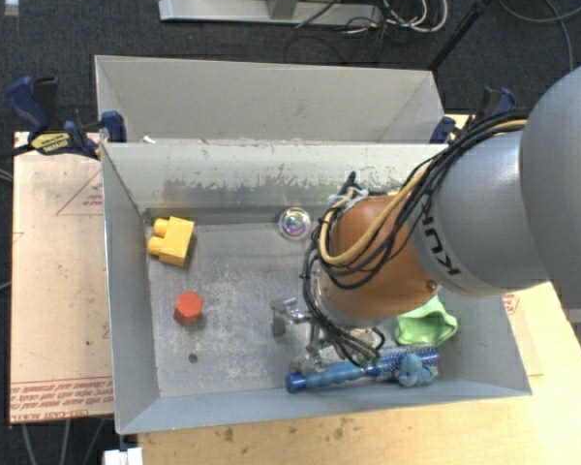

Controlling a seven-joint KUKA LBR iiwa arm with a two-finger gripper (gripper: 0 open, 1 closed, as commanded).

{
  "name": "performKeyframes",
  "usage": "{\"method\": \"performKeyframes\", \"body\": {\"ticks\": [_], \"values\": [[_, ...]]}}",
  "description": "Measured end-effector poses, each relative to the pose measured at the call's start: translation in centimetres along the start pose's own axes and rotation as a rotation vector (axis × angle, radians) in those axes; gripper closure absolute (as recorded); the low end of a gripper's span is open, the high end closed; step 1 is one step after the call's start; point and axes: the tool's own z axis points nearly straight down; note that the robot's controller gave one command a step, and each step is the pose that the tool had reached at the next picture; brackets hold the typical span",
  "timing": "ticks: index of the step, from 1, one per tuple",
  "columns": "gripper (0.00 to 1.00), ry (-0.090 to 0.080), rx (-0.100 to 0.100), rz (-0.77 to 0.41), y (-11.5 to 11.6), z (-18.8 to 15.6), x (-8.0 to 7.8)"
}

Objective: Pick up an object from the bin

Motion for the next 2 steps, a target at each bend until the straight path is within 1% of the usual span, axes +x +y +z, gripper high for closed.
{"method": "performKeyframes", "body": {"ticks": [1, 2], "values": [[0.0, 0.008, 0.003, 0.303, -2.4, -1.0, 1.0], [0.0, 0.007, 0.003, 0.066, -2.5, -12.8, -0.3]]}}
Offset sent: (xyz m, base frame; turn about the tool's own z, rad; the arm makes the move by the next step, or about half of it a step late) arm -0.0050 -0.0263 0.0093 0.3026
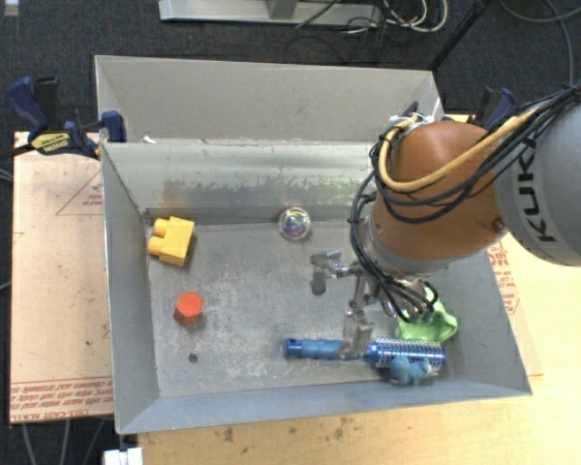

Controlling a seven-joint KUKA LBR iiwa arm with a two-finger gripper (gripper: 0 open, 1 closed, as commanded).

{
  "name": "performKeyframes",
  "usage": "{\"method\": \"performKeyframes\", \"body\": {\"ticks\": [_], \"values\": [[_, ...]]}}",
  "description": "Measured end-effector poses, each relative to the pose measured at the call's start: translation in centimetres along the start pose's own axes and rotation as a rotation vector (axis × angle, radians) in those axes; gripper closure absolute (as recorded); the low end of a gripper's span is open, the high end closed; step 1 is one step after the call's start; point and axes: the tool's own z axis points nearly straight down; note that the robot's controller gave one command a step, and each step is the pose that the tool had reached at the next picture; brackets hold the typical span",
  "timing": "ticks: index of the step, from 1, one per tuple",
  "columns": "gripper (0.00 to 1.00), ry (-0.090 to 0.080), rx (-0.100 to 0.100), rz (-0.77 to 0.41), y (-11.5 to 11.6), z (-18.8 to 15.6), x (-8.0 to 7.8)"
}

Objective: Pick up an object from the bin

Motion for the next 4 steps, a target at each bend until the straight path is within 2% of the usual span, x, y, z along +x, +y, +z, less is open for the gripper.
{"method": "performKeyframes", "body": {"ticks": [1, 2, 3, 4], "values": [[0.0, 0.014, -0.003, 0.034, -0.3, 13.9, -0.8], [1.0, 0.01, -0.002, 0.036, -0.4, 13.5, -0.9], [1.0, 0.0, -0.001, -0.016, 2.8, 3.0, -0.8], [1.0, -0.004, 0.0, -0.037, 2.4, -8.9, -4.0]]}}
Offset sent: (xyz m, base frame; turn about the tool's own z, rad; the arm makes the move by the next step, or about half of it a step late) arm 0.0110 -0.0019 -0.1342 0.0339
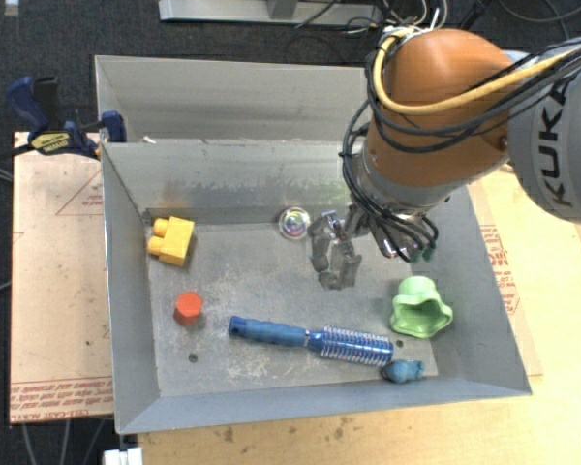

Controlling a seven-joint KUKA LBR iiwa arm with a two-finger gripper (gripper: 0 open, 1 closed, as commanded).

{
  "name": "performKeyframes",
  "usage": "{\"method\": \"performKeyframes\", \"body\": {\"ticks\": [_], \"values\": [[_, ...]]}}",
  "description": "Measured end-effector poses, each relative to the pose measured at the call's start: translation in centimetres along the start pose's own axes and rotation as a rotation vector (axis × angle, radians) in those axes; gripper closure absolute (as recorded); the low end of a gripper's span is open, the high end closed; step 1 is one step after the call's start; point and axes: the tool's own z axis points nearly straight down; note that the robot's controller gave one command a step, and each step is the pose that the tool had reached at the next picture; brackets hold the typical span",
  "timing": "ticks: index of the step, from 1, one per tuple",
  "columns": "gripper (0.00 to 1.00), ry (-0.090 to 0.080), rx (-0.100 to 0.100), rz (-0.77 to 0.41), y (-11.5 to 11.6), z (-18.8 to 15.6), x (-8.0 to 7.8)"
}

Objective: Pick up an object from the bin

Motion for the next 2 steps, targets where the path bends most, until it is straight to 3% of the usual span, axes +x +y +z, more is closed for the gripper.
{"method": "performKeyframes", "body": {"ticks": [1, 2], "values": [[1.0, 0.015, -0.005, -0.05, 7.67, 11.31, -8.03], [0.0, 0.01, -0.003, -0.042, 7.26, 10.81, -8.06]]}}
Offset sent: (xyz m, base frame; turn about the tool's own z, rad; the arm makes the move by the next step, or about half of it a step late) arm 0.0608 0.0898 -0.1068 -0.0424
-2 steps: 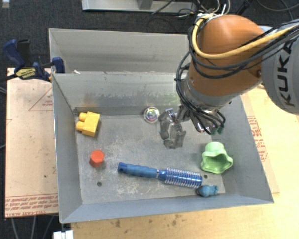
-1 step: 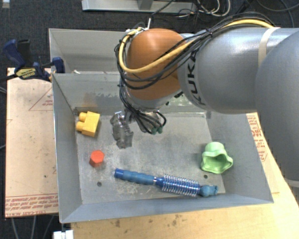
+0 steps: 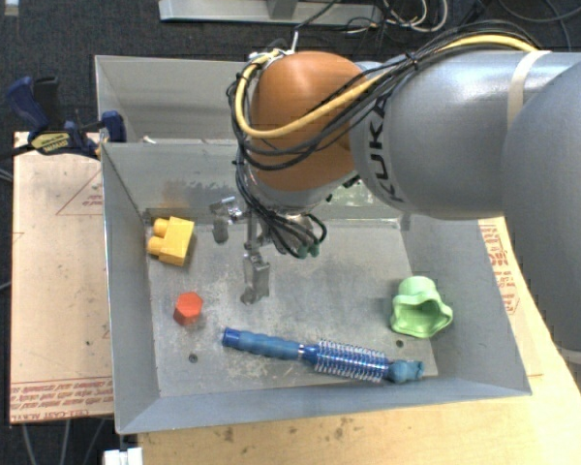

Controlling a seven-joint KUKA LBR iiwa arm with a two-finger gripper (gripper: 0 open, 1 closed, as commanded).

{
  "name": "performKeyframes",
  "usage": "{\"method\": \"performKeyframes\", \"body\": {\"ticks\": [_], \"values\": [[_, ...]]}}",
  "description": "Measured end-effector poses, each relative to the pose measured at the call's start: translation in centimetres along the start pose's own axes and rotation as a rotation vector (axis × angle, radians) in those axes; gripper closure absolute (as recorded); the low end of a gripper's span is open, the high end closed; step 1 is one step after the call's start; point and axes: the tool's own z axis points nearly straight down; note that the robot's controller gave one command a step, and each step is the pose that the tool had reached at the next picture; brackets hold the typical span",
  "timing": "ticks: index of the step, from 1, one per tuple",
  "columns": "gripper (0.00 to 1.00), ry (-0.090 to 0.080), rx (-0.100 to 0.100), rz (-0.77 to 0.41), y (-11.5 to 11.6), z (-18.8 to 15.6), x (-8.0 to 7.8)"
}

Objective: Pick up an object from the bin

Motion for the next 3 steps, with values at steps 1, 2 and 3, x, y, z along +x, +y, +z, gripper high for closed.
{"method": "performKeyframes", "body": {"ticks": [1, 2, 3], "values": [[0.0, 0.009, -0.001, -0.008, 5.9, 12.5, 2.6], [1.0, 0.002, 0.0, -0.003, 5.6, 12.0, 2.3], [1.0, -0.011, 0.001, 0.046, 3.6, -4.5, -2.5]]}}
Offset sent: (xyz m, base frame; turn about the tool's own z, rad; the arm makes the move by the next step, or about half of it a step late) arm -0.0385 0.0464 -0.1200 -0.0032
